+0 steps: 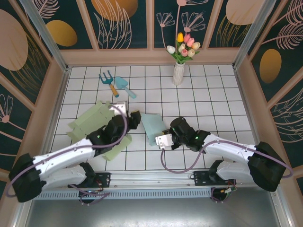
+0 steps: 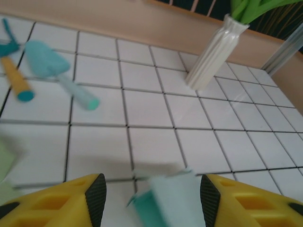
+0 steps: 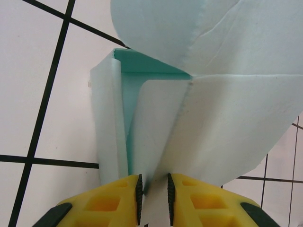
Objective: Fold the paper box
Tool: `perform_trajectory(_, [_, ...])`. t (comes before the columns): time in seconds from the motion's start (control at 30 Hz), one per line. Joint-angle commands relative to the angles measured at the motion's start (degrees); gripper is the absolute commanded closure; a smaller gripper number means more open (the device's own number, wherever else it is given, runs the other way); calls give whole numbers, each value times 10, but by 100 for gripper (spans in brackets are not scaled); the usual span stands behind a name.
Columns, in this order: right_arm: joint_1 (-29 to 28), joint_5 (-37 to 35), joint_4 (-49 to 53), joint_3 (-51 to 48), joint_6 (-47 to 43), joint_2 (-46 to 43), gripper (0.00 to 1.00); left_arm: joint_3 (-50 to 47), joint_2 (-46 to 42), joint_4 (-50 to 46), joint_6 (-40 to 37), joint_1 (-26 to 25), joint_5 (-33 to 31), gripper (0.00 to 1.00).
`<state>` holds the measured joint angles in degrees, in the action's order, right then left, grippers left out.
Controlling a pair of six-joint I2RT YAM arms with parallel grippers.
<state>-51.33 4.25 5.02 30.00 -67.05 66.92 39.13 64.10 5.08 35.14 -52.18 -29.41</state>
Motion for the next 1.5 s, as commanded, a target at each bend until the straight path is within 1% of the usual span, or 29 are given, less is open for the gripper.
perform_trajectory(0.0, [-6,-11,13,19,3,10,75,78,92,-39,-58,24,55,42])
perform_trajectory(0.07, [-8,-16,14,20,3,13,75,129,157,-55,-74,37,72,43])
perform_trajectory(0.2, [-9,-22,16,17,2,11,74,186,253,-79,-87,60,83,44])
perform_trajectory(0.3, [-9,-27,10,11,3,5,74,179,289,-68,-86,68,96,47])
perform_trajectory(0.4, [-9,-33,-2,7,14,-3,73,145,300,-37,-80,68,115,48])
perform_trajectory(0.53, [-15,-41,-43,15,102,-22,72,106,300,-15,-71,69,113,49])
perform_trajectory(0.63, [-29,-46,-103,14,213,-57,72,72,287,6,-59,69,121,50])
perform_trajectory(0.73, [-41,-49,-164,-1,359,-105,71,31,267,36,-41,68,127,50])
perform_trajectory(0.8, [-47,-93,-204,-17,478,-138,71,10,257,51,-31,68,132,52])
perform_trajectory(0.87, [-47,-158,-210,-28,609,-161,68,-10,247,66,-19,68,138,53])
perform_trajectory(0.93, [-47,-197,-182,-33,709,-170,63,-25,239,79,-10,68,143,54])
perform_trajectory(0.97, [-47,-217,-152,-30,765,-170,61,-31,234,83,-4,68,144,55])
perform_trajectory(1.03, [-47,-248,-79,-17,867,-160,61,-40,227,91,3,68,148,55])
perform_trajectory(1.1, [-47,-287,2,-3,988,-151,60,-46,223,94,9,67,150,56])
perform_trajectory(1.17, [-47,-314,49,-7,1121,-150,56,-49,222,95,12,67,151,57])
perform_trajectory(1.2, [-47,-314,57,-16,1181,-152,56,-49,224,95,14,67,150,57])
perform_trajectory(1.27, [-50,-290,39,-46,1255,-155,55,-53,226,99,19,66,152,58])
perform_trajectory(1.3, [-52,-275,21,-61,1278,-157,56,-56,227,102,21,64,151,58])
perform_trajectory(1.4, [-66,-250,-40,-96,1301,-152,55,-65,226,112,29,59,148,58])
perform_trajectory(1.47, [-75,-254,-51,-100,1306,-137,55,-70,227,114,34,55,145,58])
